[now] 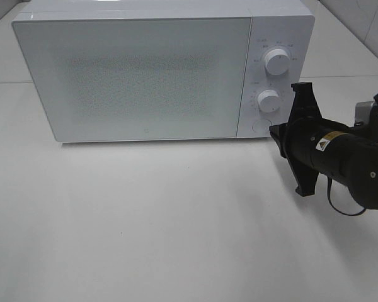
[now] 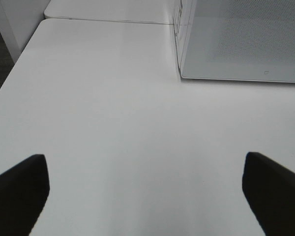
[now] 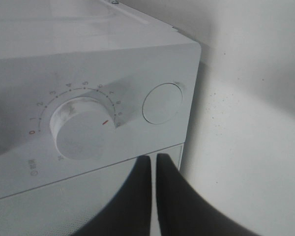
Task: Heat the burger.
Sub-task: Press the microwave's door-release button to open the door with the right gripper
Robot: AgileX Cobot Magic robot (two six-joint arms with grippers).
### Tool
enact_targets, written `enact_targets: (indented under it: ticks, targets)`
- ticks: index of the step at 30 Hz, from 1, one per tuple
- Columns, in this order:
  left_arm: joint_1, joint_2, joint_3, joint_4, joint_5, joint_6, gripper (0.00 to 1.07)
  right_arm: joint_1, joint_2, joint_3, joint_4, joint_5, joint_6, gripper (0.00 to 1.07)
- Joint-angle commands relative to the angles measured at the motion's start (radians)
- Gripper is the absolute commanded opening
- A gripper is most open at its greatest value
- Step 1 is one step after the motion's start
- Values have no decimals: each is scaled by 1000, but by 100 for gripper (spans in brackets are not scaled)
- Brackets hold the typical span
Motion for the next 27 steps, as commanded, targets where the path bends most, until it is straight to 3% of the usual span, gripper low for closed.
enact_targets:
  ticks: [1,27]
  targets:
    - [-2,-13,1,-1,0,-2,100,1,16,-26,0,4,0,0]
    - [-2,-13,1,-1,0,-2,100,-2,215,-222,65,15,-47,0]
